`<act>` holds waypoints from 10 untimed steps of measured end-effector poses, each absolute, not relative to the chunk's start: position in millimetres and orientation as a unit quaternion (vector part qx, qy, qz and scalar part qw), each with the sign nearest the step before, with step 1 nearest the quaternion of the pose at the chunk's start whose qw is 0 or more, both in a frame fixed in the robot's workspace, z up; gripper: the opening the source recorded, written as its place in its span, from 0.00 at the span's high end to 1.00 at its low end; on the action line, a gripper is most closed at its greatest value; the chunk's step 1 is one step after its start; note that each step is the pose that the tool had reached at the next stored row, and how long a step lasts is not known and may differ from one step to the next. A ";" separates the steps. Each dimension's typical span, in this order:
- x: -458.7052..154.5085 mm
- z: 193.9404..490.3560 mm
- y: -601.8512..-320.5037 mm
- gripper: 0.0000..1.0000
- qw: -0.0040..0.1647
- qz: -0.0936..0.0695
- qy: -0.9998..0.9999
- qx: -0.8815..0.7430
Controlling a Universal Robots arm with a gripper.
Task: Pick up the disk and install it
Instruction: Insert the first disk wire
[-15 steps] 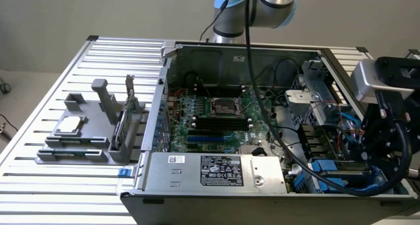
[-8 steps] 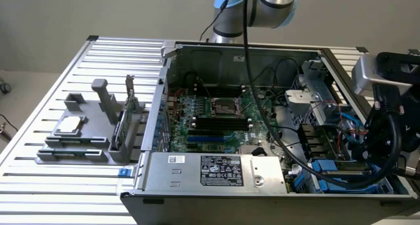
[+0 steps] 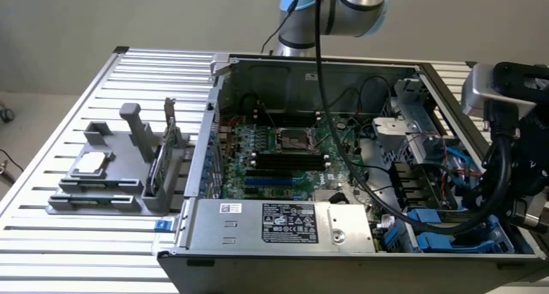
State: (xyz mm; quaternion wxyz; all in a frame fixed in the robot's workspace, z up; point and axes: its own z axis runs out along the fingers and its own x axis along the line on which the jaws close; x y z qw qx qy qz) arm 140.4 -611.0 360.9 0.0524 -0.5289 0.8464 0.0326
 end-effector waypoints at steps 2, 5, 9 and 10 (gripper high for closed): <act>140.4 361.4 -611.1 0.89 0.053 0.032 0.853 -0.518; 140.4 362.0 -611.0 0.89 0.053 0.031 0.863 -0.501; 140.4 362.9 -611.0 0.89 0.054 0.030 0.876 -0.478; 140.4 363.1 -611.0 0.89 0.054 0.029 0.879 -0.472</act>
